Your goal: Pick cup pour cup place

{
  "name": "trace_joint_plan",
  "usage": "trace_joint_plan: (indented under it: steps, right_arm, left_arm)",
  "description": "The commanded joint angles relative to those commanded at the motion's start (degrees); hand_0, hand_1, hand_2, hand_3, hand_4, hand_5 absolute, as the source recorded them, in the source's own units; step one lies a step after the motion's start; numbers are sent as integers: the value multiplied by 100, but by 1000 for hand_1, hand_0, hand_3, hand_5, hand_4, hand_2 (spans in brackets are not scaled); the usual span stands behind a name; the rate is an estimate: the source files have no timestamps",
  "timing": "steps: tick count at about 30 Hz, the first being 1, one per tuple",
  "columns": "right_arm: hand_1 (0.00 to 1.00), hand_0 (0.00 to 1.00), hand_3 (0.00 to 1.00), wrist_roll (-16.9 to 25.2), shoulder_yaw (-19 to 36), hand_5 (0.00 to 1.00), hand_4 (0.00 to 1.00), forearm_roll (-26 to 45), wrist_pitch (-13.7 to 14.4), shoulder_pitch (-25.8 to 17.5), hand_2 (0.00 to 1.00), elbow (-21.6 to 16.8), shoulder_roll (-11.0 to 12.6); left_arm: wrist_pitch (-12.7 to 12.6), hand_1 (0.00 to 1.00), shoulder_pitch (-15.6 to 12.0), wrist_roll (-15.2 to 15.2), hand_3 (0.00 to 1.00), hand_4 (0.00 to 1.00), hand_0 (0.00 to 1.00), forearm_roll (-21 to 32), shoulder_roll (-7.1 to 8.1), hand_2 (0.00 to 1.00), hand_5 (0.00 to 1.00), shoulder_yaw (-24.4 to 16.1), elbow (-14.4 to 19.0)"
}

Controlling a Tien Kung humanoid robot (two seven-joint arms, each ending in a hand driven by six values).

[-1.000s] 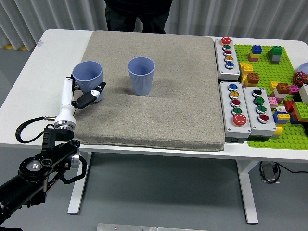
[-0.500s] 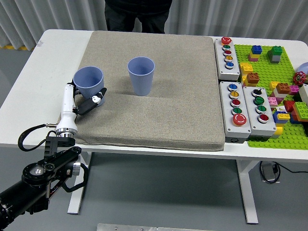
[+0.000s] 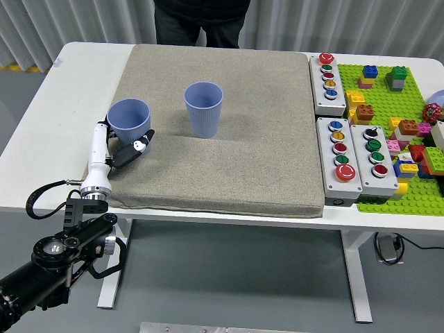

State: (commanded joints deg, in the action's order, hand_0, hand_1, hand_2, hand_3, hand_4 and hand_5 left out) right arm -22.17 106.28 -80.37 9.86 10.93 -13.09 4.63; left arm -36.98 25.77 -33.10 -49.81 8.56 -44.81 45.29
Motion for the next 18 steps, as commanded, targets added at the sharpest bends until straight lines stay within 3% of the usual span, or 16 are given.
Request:
trace_joint_plan:
  steps: [2, 3, 8, 9, 14, 15, 18]
  right_arm:
    - [662, 693, 623, -3, 3, 411, 2, -7, 0, -1, 613, 0, -1]
    - [662, 693, 622, -4, 5, 410, 2, -10, 1, -2, 613, -1, -2]
    - [662, 693, 622, -2, 6, 410, 2, -11, 2, -7, 613, 0, -1]
    - [662, 693, 623, -1, 5, 411, 2, -7, 4, -9, 612, 0, -1]
    - [662, 693, 623, -5, -9, 411, 2, 5, 3, 0, 612, 1, 5]
    - [662, 693, 623, -6, -12, 410, 2, 9, 3, 1, 612, 1, 6]
    - [662, 693, 623, -7, -22, 410, 2, 19, 4, -4, 612, 1, 7]
  left_arm:
    - [3, 569, -8, 16, 653, 759, 518, -35, -1, 660, 307, -16, -14]
    - [8, 603, -14, 37, 694, 831, 557, -71, -1, 743, 357, -28, -21]
    - [123, 603, -41, 93, 694, 831, 557, -217, -9, 743, 357, -82, -58]
    - [157, 697, -45, 119, 875, 961, 637, -265, -8, 864, 469, -92, -58]
    - [330, 697, -64, 268, 875, 961, 637, -640, -8, 864, 469, -189, -23]
    - [340, 773, -66, 278, 983, 974, 707, -670, -8, 954, 477, -196, -19]
    - [377, 773, -80, 323, 983, 974, 707, -821, -4, 954, 477, -247, -6]
